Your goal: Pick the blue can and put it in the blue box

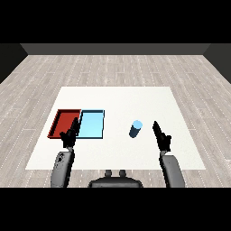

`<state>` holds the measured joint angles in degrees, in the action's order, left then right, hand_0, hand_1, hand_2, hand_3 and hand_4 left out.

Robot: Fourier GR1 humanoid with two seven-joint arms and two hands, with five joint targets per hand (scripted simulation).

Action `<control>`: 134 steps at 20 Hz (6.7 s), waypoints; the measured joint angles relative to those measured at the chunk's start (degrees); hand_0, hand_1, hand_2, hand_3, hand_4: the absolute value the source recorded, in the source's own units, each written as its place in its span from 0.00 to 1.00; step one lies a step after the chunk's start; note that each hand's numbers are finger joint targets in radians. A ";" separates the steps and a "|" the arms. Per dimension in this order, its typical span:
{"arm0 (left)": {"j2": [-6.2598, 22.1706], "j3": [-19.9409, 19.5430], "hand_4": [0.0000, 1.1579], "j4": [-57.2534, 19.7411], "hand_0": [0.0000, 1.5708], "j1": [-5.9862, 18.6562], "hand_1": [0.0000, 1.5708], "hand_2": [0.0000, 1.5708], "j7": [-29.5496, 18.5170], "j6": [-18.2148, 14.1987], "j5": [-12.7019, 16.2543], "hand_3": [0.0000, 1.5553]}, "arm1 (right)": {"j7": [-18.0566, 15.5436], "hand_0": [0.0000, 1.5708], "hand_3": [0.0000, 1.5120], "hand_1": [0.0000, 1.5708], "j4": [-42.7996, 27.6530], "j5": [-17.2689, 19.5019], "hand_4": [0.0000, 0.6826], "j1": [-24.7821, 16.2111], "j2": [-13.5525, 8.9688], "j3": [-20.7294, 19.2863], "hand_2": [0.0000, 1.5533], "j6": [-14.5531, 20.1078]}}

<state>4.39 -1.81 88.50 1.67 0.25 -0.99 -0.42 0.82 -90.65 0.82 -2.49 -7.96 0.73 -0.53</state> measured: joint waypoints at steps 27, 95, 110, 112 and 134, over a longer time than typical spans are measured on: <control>-1.53 -1.14 0.00 3.23 0.00 -1.05 0.00 0.00 -17.30 6.53 5.02 0.00 | -14.72 0.00 0.00 0.00 6.66 -5.63 0.00 7.97 7.00 -1.26 0.00 -3.35; -3.18 1.03 0.00 3.44 0.00 -0.06 0.00 0.00 -12.89 9.13 7.37 0.00 | -13.52 0.95 0.95 0.95 23.81 -7.52 0.93 32.53 7.89 8.62 0.94 15.97; -4.27 12.66 0.00 0.78 0.00 4.10 0.00 0.00 -7.20 2.60 12.23 0.00 | -12.28 0.92 0.95 0.92 16.41 -6.59 0.90 26.96 7.53 10.12 0.94 12.70; -4.31 12.94 0.00 -1.21 0.00 5.88 0.00 0.00 -6.62 1.64 12.16 0.00 | -12.77 0.92 0.95 0.92 17.02 -6.29 0.90 27.14 7.59 9.67 0.94 11.99; -4.35 26.23 0.00 -15.81 0.00 15.96 0.00 0.00 -10.67 -11.45 15.62 0.00 | -10.92 0.92 0.94 0.92 12.77 -6.10 0.90 27.83 7.68 17.35 0.94 14.54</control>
<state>0.04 24.42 72.69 17.62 -10.42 -12.43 15.20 -10.10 -77.88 -5.28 25.35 -0.29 18.09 14.00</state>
